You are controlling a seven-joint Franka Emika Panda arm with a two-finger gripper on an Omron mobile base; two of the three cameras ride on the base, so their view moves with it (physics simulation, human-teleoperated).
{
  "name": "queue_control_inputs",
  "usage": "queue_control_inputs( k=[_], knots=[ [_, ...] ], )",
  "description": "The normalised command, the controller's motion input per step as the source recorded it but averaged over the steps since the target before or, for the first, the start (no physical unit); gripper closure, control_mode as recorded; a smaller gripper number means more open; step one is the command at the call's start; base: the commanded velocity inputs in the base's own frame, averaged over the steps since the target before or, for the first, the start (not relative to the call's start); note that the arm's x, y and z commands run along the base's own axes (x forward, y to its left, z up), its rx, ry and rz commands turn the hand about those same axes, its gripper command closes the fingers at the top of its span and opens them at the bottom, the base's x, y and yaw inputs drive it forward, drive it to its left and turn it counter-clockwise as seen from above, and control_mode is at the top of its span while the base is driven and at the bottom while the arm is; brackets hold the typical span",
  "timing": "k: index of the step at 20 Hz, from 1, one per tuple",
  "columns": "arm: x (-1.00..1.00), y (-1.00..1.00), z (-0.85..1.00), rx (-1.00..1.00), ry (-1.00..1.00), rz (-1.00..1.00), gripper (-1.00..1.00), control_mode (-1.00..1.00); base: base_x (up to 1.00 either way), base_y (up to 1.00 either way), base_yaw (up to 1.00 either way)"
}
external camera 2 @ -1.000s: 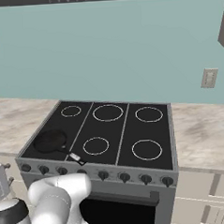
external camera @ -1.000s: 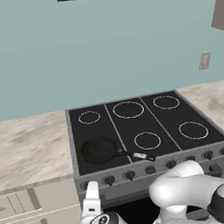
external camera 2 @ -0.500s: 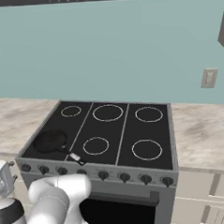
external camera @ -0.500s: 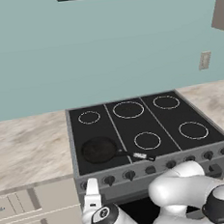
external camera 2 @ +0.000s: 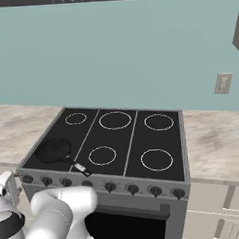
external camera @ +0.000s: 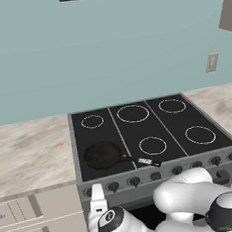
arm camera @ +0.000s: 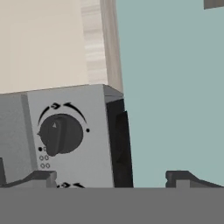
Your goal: Turn off the front left burner of the stove.
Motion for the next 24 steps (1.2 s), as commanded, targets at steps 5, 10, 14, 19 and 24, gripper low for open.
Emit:
queue_control_inputs(
  k=[5, 10, 14, 19, 24],
  knots=[
    [0.14, 0.0, -0.31, 0.0, 0.0, 0.0, -1.0, -1.0, 0.0, 0.0, 0.0],
    [0.24, 0.04, -0.11, 0.0, 0.0, 0.0, -1.0, -1.0, 0.0, 0.0, 0.0],
    [0.06, 0.1, 0.0, 0.0, 0.0, 0.0, -1.0, -1.0, 0.0, 0.0, 0.0],
    [0.0, 0.3, -0.03, 0.0, 0.0, 0.0, -1.0, -1.0, 0.0, 0.0, 0.0],
    [0.0, 0.16, -0.03, 0.0, 0.0, 0.0, -1.0, -1.0, 0.0, 0.0, 0.0]
  ],
)
